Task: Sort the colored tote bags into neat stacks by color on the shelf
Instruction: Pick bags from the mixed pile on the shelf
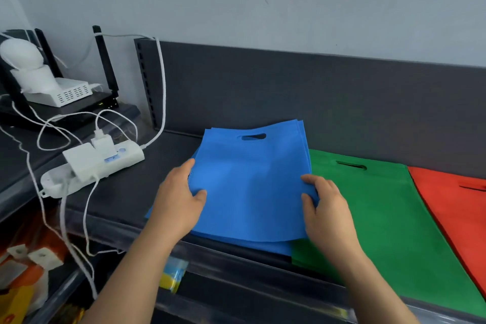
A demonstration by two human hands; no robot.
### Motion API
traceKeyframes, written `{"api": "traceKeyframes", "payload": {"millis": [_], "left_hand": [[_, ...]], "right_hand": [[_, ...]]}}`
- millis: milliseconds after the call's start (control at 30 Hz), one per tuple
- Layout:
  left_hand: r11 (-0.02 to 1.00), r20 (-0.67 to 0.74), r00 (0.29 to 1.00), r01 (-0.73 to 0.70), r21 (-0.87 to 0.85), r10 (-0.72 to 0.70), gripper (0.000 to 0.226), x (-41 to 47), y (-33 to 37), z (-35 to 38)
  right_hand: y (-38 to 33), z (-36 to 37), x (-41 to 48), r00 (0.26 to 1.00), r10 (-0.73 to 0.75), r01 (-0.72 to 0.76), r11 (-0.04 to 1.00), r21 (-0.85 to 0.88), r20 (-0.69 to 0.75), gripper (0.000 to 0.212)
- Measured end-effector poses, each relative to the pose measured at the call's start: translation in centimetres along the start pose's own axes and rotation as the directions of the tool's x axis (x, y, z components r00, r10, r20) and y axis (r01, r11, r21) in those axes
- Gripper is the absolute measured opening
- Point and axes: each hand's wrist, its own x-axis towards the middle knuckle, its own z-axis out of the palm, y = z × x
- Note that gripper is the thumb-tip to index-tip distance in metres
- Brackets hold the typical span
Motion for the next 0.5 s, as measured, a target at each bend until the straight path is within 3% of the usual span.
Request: {"api": "traceKeyframes", "payload": {"millis": [233, 367, 500], "left_hand": [[0.998, 0.112, 0.993, -0.048, 0.047, 0.043, 0.064, 2.6, -2.6, -1.8], [0.992, 0.169, 0.985, -0.048, 0.119, 0.027, 0.063, 3.2, -3.4, -2.2], [0.977, 0.23, 0.973, -0.057, 0.203, 0.009, 0.062, 3.6, -3.7, -2.2]], "right_hand": [[-2.4, 2.3, -1.2, 0.987, 0.154, -0.142, 0.972, -0.185, 0.053, 0.047], [-3.1, 3.3, -1.6, 0.977, 0.2, -0.163, 0.923, -0.349, 0.073, 0.028], [-3.4, 3.9, -1.5, 0.978, 0.193, -0.131, 0.856, -0.5, 0.074, 0.025]]}}
